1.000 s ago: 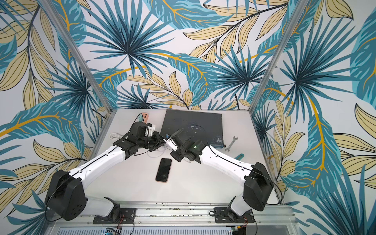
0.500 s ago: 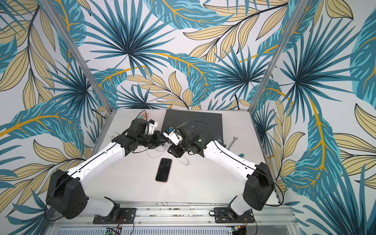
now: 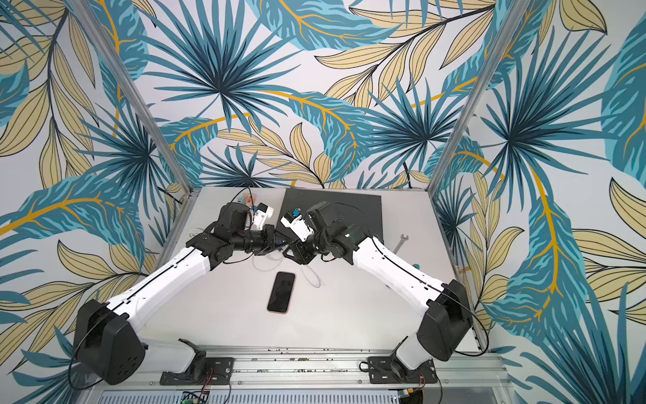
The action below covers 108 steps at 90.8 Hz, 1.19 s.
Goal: Plug the charging cable into the phone
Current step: Pick up the charging cable from the center of the board.
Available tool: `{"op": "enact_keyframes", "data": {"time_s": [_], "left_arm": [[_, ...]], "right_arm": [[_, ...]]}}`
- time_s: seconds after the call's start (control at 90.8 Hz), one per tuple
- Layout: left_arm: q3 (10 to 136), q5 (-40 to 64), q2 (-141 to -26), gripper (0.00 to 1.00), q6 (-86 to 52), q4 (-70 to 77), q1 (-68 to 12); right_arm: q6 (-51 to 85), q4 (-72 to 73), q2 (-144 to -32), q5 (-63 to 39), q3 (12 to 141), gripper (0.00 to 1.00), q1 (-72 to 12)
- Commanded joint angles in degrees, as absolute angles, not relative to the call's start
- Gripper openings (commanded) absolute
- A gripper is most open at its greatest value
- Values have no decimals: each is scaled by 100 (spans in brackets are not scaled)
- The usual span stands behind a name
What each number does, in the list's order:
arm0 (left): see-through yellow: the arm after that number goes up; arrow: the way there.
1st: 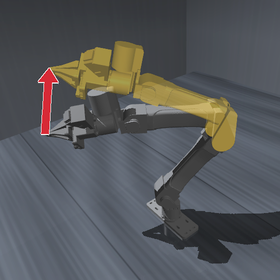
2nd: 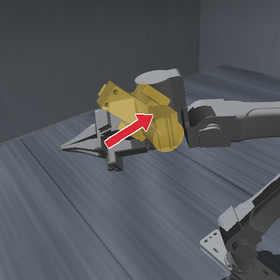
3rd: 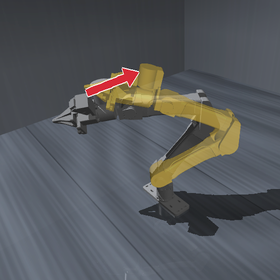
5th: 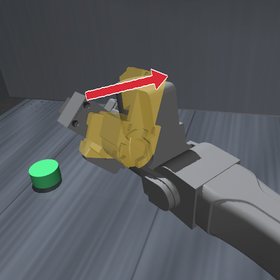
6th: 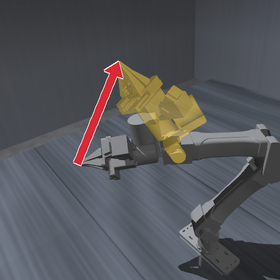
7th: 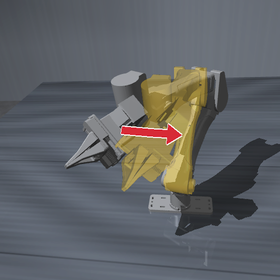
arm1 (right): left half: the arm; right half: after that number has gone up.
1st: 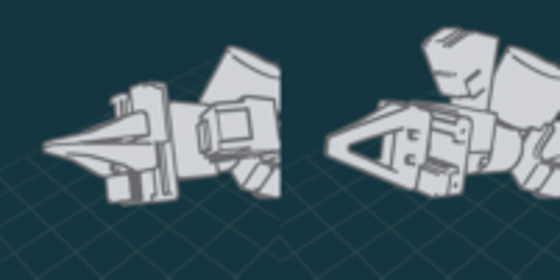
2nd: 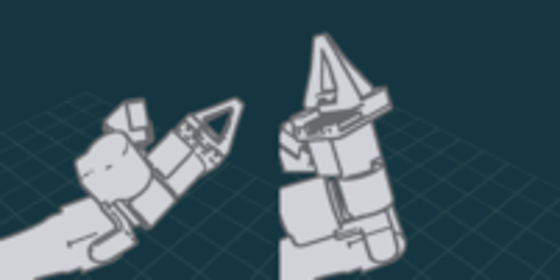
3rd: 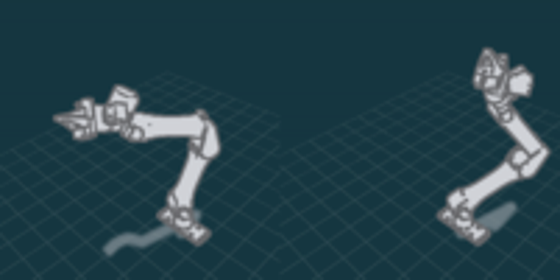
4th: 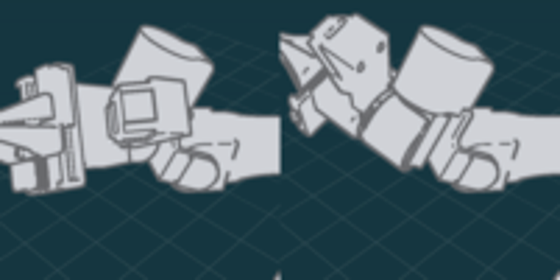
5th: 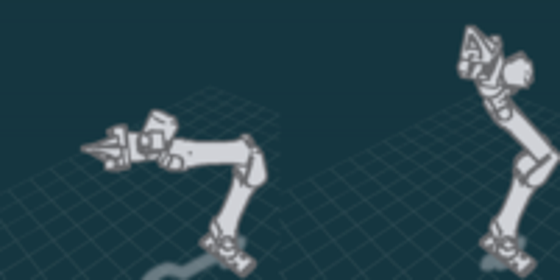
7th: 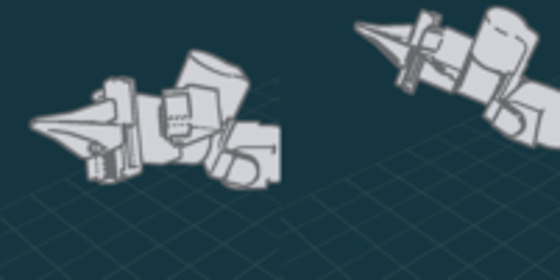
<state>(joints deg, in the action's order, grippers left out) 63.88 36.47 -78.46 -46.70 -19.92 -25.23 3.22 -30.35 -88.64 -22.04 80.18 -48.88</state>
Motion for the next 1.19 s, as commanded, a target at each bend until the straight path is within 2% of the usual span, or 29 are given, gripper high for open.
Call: {"op": "enact_keyframes", "data": {"time_s": [0.0,0.22,0.452,0.958,1.08,1.179], "left_arm": [[6289,3668,-7618,0,-4577,-1931,-2547],[6258,3743,-7566,0,-4657,-1852,-2546],[6250,3795,-7588,0,-4701,-1737,-2555],[6292,3802,-7650,0,-4764,-1661,-2553],[6302,3789,-7659,0,-4770,-1661,-2555],[6293,3762,-7668,0,-4794,-1648,-2552]], "right_arm": [[536,-3081,-8956,-1939,8082,45,-4896],[634,-2964,-8912,-1863,7998,43,-4890],[743,-2814,-8947,-1950,7986,33,-4913],[773,-2726,-8999,-1912,7822,27,-4922],[797,-2683,-8992,-1841,7799,22,-4922],[800,-2692,-8986,-1800,7791,13,-4929]]}}
